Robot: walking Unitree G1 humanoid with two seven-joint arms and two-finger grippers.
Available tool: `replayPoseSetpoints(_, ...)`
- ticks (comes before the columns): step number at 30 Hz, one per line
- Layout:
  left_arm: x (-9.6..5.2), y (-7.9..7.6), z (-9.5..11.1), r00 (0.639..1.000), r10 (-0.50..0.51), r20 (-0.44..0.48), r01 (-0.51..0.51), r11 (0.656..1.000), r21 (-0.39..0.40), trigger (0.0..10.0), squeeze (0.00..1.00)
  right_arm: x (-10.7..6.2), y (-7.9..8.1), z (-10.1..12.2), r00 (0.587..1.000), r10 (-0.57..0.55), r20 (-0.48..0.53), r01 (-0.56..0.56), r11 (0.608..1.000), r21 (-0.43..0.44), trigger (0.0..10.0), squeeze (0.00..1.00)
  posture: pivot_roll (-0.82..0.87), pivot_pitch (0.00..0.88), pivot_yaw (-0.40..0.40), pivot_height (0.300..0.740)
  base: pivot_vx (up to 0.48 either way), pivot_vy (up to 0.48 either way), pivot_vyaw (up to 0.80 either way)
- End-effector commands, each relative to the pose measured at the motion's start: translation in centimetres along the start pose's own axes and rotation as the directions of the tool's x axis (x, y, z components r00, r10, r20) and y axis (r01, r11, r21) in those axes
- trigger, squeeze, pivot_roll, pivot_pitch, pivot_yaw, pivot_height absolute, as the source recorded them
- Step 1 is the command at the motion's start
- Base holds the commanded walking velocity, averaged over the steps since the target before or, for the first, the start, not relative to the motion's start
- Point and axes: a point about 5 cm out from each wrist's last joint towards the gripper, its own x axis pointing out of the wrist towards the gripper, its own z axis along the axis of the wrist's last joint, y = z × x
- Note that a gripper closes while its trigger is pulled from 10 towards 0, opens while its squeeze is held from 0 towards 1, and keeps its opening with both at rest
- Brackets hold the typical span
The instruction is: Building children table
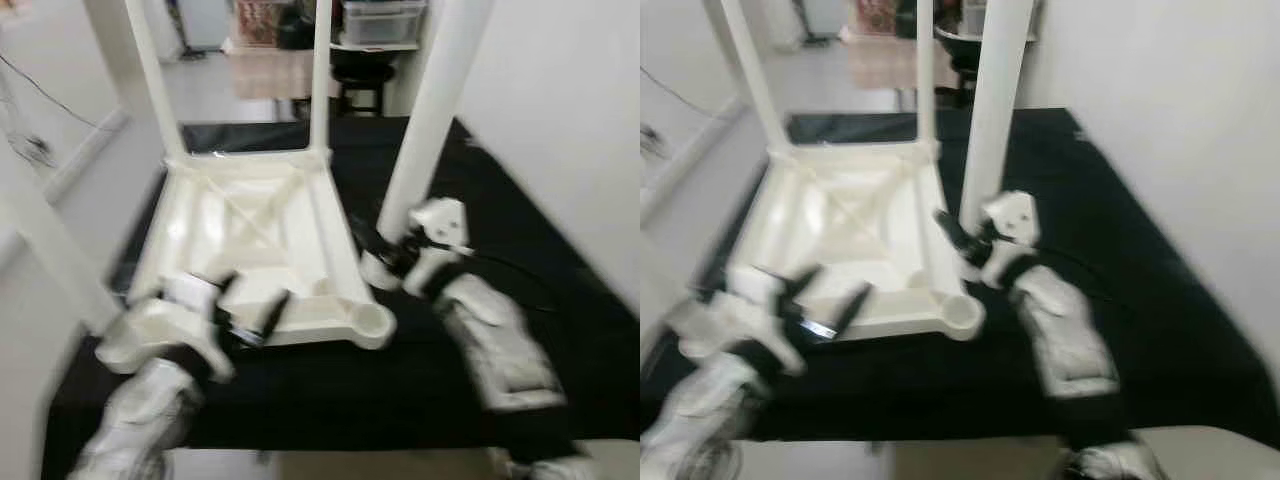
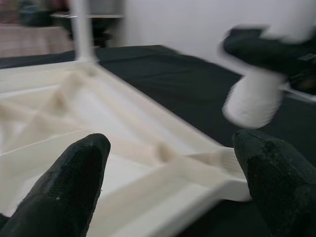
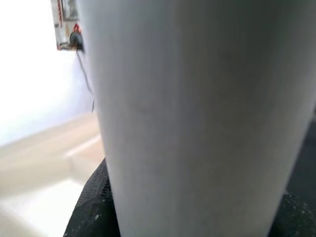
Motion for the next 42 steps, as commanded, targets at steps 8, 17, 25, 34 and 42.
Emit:
replayPoseSetpoints(8, -1.1, -0.1, -0.3, 0.998, 0.049, -0.038, -0.049, 0.999, 0.018, 10.0, 0.0, 0.7, 2.4, 0.7, 0.977, 0.213, 0.019, -0.213, 0.977, -0.001, 10.0, 0.0, 0.04, 0.065, -0.015, 0.74, 0.0, 0.0, 0.3)
replayPoseSetpoints(17, -2.2, -1.8, -1.0, 0.995, -0.002, -0.101, 0.007, 0.999, 0.046, 10.0, 0.0, 1.4, 2.9, 0.6, 0.951, 0.311, -0.002, -0.31, 0.95, 0.034, 10.0, 0.0, 0.06, 0.105, -0.031, 0.74, 0.0, 0.0, 0.53)
replayPoseSetpoints(25, -3.0, -3.7, -0.3, 0.978, -0.16, -0.137, 0.168, 0.984, 0.056, 0.0, 0.0, -0.9, -2.3, 2.6, 0.948, 0.314, 0.044, -0.317, 0.943, 0.1, 10.0, 0.0, 0.06, 0.157, -0.025, 0.74, 0.0, 0.0, 0.0)
replayPoseSetpoints(34, -3.8, -4.0, 0.7, 0.973, -0.184, -0.14, 0.193, 0.98, 0.05, 0.0, 0.0, -4.2, -4.5, 4.2, 0.899, 0.438, 0.005, -0.437, 0.895, 0.084, 10.0, 0.0, 0.07, 0.207, -0.008, 0.74, 0.0, 0.0, 0.0)
replayPoseSetpoints(42, -4.1, -3.9, 0.9, 0.974, -0.172, -0.15, 0.181, 0.983, 0.045, 0.0, 0.0, -3.5, -2.5, 3.4, 0.878, 0.478, 0.017, -0.477, 0.874, 0.095, 10.0, 0.0, 0.07, 0.229, -0.001, 0.74, 0.0, 0.0, 0.0)
